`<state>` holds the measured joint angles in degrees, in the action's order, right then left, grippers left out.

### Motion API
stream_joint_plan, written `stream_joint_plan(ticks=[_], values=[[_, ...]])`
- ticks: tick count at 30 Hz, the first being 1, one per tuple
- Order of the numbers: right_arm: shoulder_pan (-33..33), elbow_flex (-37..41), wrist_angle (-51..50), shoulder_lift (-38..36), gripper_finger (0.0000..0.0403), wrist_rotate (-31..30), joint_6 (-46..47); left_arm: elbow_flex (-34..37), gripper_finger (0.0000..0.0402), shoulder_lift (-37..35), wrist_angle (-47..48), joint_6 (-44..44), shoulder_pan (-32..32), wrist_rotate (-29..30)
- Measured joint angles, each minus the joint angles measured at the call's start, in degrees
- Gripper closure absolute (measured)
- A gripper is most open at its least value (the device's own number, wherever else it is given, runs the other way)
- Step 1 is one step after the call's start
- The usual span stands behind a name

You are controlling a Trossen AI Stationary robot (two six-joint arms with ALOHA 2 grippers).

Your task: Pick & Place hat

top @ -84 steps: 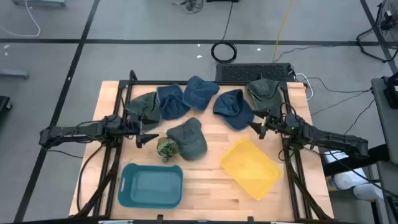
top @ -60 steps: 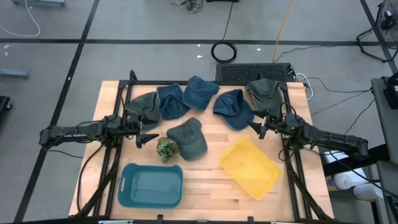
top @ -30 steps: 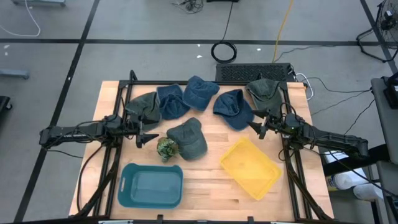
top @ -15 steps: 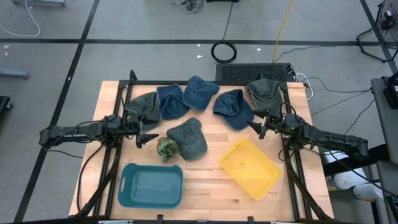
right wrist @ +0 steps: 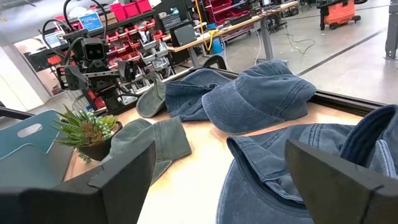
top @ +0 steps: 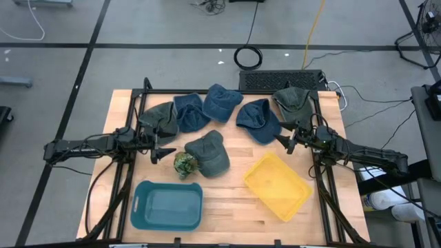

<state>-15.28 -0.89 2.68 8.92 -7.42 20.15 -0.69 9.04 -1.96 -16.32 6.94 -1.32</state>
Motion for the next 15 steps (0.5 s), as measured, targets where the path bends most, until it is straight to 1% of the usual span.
stream_joint_plan(ticks=[6, 15], values=[[0.01, 0.02, 2.41, -0.01, 0.0057, -0.13, 0.01, 0.0, 0.0004, 0.0, 0.0, -0.01, -0.01, 0.0], [0.01, 0.0, 2.65, -0.01, 0.0057, -0.2, -0.01, 0.0, 0.0004, 0.0, 0.0, 0.0, 0.0, 0.0]])
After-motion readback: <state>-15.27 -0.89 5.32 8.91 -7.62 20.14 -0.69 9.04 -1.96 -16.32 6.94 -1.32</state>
